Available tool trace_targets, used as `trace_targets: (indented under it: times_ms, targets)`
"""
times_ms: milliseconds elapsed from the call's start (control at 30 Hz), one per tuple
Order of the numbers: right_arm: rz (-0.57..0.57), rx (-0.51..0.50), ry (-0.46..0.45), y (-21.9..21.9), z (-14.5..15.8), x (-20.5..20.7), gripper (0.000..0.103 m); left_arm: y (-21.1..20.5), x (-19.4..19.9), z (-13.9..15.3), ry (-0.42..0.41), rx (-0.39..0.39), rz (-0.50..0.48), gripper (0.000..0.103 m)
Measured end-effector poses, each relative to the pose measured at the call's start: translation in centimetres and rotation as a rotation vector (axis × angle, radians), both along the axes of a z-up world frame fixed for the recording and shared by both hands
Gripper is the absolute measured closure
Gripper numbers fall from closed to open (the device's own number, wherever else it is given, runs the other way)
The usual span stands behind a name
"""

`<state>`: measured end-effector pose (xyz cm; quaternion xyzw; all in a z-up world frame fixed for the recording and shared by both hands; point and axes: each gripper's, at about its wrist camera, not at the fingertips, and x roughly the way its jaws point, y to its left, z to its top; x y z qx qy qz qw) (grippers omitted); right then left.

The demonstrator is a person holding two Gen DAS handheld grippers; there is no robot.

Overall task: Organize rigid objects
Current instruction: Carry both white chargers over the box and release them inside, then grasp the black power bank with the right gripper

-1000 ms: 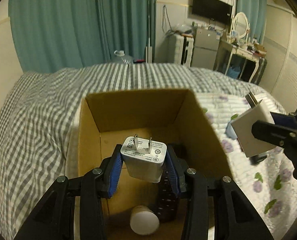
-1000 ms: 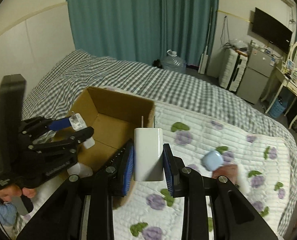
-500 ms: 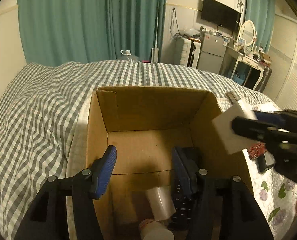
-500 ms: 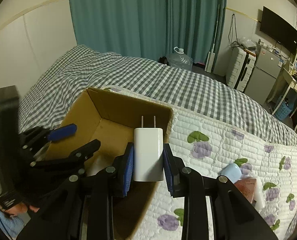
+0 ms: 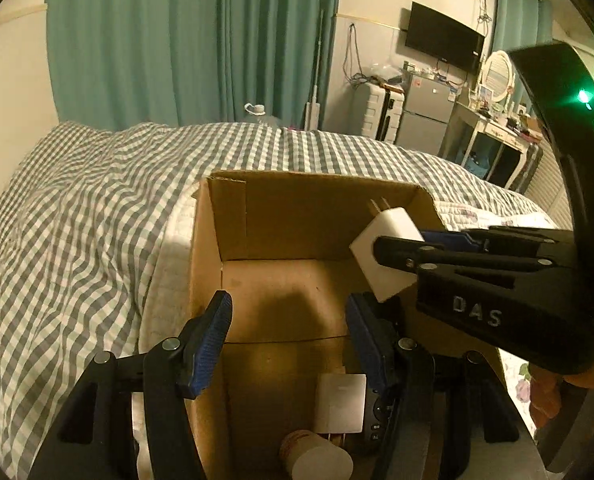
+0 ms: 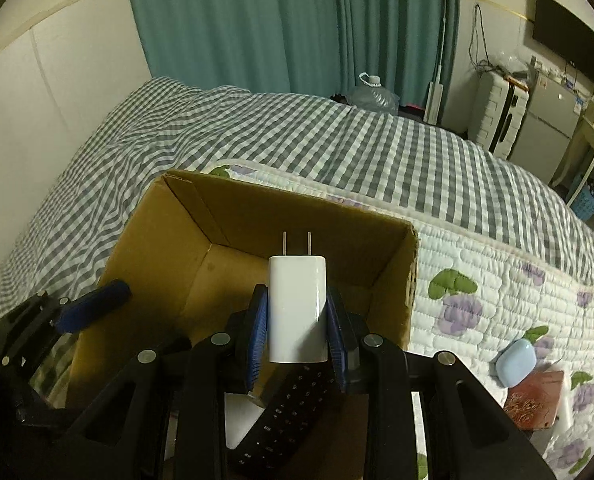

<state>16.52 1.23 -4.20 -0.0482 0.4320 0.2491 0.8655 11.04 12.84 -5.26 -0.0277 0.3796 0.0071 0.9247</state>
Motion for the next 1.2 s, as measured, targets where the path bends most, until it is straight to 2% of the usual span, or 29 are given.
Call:
trace_targets:
  times_ms: [33, 67, 100, 167, 333, 433, 633, 733, 867, 1000, 1200]
  targets:
    - [-0.006, 0.008, -0.006, -0.4, 0.2, -0.2, 0.075, -0.1, -0.1, 0.2, -0.006, 0.005, 0.006, 0.039]
    - [-0.012, 0.022, -0.022, -1.0, 0.6, -0.4, 0.069, -0.2, -0.3, 0.4, -0.016, 0.006, 0.011, 0.039]
    - [-0.023, 0.044, -0.043, -1.7, 1.3, -0.7, 0.059, -0.3, -0.5, 0.6, -0.019, 0.005, 0.012, 0.038]
    - [-0.044, 0.061, -0.063, -2.8, 2.5, -0.9, 0.052, -0.7, -0.6, 1.0, -0.019, 0.012, 0.014, 0.038]
    - [-0.062, 0.050, -0.114, -5.5, 4.9, -2.0, 0.051, -2.3, -1.2, 2.2, -0.025, 0.032, 0.007, 0.038]
    - [-0.088, 0.031, -0.141, -8.2, 5.7, -3.0, 0.043, -3.6, -1.7, 2.7, -0.027, 0.039, -0.010, 0.038]
    - [-0.195, -0.016, -0.139, -16.7, 5.9, -4.3, 0.034, -8.8, -2.0, 3.8, -0.024, 0.028, -0.067, 0.036]
    - [-0.241, -0.061, -0.150, -20.9, 5.9, -4.8, 0.031, -12.6, -1.8, 4.2, -0.024, 0.036, -0.111, 0.035]
    - [-0.272, -0.099, -0.141, -25.7, 4.7, -5.2, 0.031, -17.5, -1.0, 3.3, 0.006, 0.045, -0.151, 0.034]
    - [-0.320, -0.105, -0.084, -29.1, 1.7, -5.1, 0.031, -21.5, -0.2, 1.1, 0.051, 0.074, -0.170, 0.034]
    - [-0.321, -0.137, 0.028, -29.9, -3.7, -4.7, 0.031, -25.0, 0.3, -3.8, 0.098, 0.145, -0.180, 0.034]
